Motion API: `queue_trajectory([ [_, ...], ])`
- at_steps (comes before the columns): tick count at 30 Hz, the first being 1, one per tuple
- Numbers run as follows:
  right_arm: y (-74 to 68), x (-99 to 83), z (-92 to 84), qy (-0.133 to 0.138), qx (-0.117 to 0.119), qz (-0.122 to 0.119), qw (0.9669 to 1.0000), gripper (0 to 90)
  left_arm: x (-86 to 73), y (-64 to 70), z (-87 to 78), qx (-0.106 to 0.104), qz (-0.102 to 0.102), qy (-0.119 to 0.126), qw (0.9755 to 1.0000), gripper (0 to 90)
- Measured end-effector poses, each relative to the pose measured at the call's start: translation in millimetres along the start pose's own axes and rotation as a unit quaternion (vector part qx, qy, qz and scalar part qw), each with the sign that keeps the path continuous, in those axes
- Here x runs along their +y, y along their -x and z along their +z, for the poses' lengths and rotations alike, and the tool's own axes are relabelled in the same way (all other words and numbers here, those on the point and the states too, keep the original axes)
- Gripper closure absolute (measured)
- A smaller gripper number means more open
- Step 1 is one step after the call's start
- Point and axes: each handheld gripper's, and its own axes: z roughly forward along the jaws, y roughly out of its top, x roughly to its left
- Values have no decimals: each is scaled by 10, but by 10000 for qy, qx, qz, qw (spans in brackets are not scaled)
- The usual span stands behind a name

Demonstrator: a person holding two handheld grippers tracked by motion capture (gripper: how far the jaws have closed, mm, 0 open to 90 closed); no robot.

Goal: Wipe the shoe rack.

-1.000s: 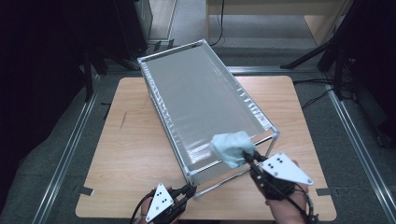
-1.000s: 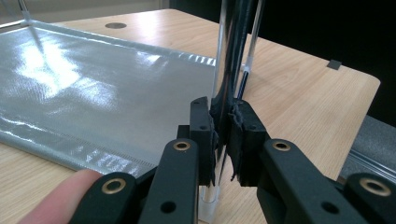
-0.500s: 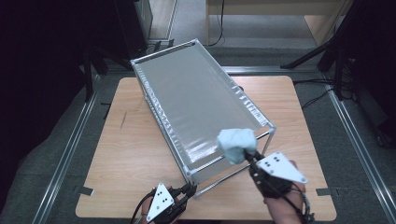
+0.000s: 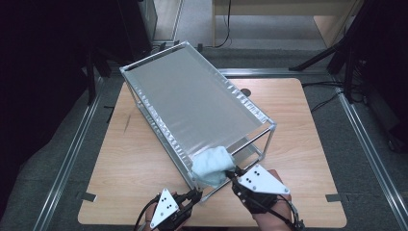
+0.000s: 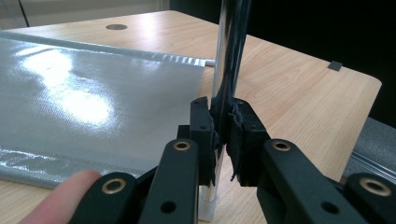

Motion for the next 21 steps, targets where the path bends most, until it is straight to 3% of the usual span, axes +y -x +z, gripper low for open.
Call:
queue_trajectory([
  [3, 112, -34, -4, -36, -168, 73, 9998, 826, -1, 0, 0, -2, 2, 0, 10000, 817],
  [4, 254, -71, -12, -57, -352, 223, 9991, 827, -2, 0, 0, -8, -7, 4, 10000, 817],
  [8, 494, -147, -38, -112, -713, 480, 9962, 827, -3, 0, 0, -8, -5, 5, 10000, 817],
  [11, 676, -217, -63, -43, -1235, 575, 9907, 831, -4, -2, 0, -12, -3, 8, 10000, 817],
  [14, 855, -316, -64, -19, -1597, 883, 9832, 833, -4, -2, 2, -15, -4, 13, 10000, 817],
  [15, 884, -343, -59, -43, -1636, 928, 9821, 833, -4, -3, 2, -16, -3, 12, 10000, 817],
  [17, 865, -350, -57, -63, -1532, 928, 9838, 834, -3, -4, 2, -20, 0, 7, 10000, 817],
  [21, 604, -196, -74, 146, -985, 614, 9931, 834, -4, -4, 5, -22, -11, 14, 10000, 817],
])
